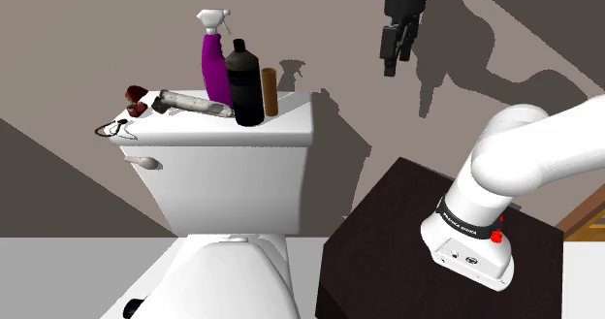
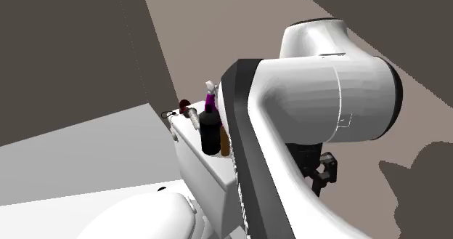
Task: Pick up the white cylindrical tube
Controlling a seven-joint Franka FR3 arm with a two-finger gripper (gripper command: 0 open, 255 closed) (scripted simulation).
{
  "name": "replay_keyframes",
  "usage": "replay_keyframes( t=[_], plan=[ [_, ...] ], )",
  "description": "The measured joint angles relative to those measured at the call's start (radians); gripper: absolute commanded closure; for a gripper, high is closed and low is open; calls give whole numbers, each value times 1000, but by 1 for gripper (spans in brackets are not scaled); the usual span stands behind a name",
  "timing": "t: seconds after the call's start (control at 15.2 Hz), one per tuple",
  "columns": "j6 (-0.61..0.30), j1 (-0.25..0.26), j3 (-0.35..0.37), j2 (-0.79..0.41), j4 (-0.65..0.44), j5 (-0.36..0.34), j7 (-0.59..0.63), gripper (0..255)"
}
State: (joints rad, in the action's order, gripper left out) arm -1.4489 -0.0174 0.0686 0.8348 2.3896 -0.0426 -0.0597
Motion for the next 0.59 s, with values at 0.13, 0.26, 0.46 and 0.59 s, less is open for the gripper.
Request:
replay_keyframes(
  t=[0.13,0.26,0.46,0.59],
  plan=[
    [-18,4,4,-2,4,3,1,0],
    [-88,17,19,-19,10,16,6,0],
    [-218,38,44,-47,26,33,12,0],
    [-304,54,67,-64,35,46,20,0]
  ],
)
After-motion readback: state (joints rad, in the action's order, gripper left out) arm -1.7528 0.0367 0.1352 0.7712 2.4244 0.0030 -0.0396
